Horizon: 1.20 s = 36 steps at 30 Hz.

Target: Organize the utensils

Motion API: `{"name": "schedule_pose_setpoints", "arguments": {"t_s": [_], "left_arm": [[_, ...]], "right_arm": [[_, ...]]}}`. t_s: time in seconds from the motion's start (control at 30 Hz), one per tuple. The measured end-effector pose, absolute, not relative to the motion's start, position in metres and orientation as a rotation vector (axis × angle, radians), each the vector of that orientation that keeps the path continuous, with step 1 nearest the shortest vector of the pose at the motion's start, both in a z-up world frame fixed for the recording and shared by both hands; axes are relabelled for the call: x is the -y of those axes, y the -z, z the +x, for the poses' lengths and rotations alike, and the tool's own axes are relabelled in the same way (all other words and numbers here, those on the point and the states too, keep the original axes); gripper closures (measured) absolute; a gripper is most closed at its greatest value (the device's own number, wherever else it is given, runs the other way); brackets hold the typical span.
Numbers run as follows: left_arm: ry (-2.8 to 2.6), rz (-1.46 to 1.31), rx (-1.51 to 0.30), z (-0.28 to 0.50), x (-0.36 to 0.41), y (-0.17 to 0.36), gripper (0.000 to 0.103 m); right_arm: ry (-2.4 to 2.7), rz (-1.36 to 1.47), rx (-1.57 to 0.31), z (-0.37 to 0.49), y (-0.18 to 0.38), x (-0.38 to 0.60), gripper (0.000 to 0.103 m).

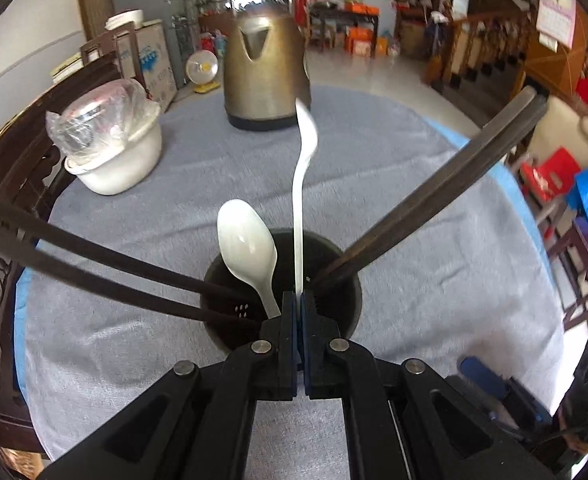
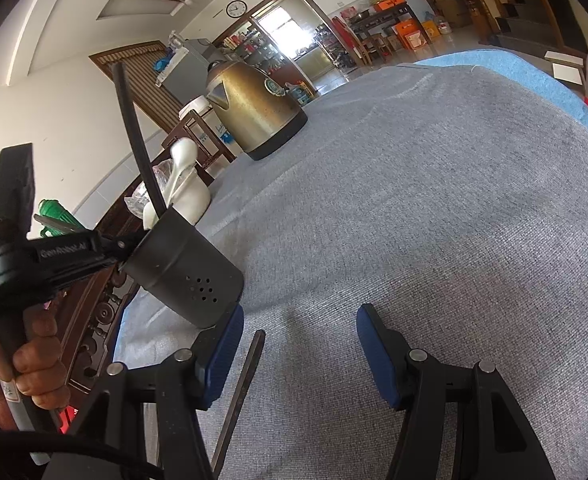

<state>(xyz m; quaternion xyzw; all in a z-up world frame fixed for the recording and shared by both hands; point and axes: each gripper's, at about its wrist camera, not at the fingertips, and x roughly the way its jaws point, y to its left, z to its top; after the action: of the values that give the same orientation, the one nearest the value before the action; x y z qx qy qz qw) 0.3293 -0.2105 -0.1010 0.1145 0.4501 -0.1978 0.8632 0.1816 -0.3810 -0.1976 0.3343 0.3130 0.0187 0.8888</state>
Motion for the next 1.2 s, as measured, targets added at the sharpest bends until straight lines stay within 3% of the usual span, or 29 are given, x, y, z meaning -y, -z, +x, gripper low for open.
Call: {"name": "schedule_pose_setpoints", "arguments": {"t_s": [0.53, 0.83, 0.93, 1.2], "left_arm": [[0.498, 0.253, -0.999, 0.33, 0.211, 0.105, 0.1], [0.508, 0.24, -0.943, 0.329, 0.209, 0.097, 0.089], [0.511, 0.258, -0.896, 0.324, 0.212, 0.085, 0.076], [0.515, 0.254, -0.844, 0.315, 0.203, 0.072, 0.076]], "right_arm": [[-0.044, 0.699, -0.662, 0.184, 0.199, 0.382, 0.04], [-0.048, 0.697, -0.668, 0.186, 0.199, 0.382, 0.04], [-0.049, 0.698, -0.669, 0.187, 0.2, 0.382, 0.04], [-0.047, 0.7, -0.67, 0.187, 0.2, 0.383, 0.04]]}}
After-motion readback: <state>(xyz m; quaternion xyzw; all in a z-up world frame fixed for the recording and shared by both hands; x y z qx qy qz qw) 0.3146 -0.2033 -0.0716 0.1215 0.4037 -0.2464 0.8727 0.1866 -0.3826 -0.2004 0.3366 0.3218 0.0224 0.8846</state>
